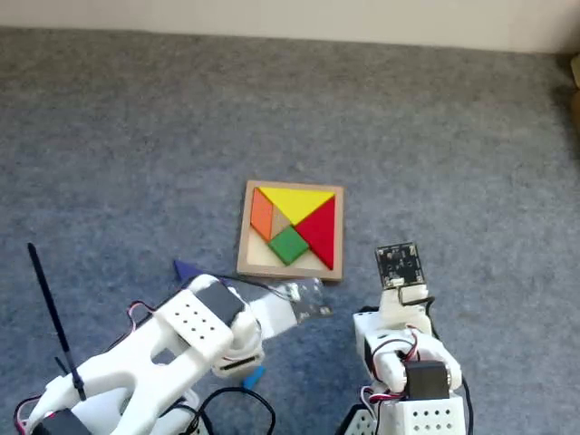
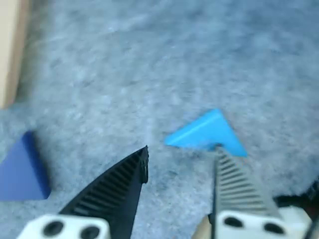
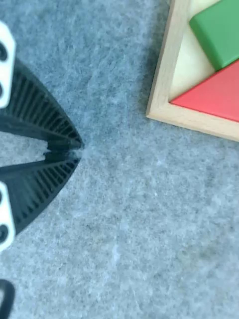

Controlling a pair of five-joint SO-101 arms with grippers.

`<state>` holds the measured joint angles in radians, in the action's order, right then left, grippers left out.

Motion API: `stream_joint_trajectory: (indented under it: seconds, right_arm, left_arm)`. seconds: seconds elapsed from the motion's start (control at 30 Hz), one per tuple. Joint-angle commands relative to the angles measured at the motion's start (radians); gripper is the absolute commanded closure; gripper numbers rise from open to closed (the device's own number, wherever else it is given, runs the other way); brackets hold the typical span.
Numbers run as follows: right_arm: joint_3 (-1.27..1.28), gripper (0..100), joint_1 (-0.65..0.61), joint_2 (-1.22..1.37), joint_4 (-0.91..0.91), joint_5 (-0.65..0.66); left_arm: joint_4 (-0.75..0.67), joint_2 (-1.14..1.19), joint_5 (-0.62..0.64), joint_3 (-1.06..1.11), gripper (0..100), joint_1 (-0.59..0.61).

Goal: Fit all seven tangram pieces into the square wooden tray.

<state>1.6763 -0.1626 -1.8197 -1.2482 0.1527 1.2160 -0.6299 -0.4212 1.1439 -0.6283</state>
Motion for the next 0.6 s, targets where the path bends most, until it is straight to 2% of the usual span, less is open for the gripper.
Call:
stream_joint_trajectory:
  seconds: [0.0,0.2,0.37,0.57]
  right_arm:
    - [0.143,98.1,0.012,-0.033,-0.01,-0.005]
    - [0.143,98.1,0.012,-0.033,-0.01,-0.005]
    - [0.143,98.1,0.012,-0.033,-0.01,-0.005]
    - [0.143,98.1,0.012,-0.033,-0.01,-0.005]
  left_arm:
    - [0.035,-0.008,-0.014,-0.051,70,-0.094]
    - [0.032,-0.001,-0.012,-0.047,69,-0.13]
    - [0.025,0.001,-0.02,-0.031,69,-0.041]
    - [-0.057,-0.001,-0.048,0.012,69,0.012]
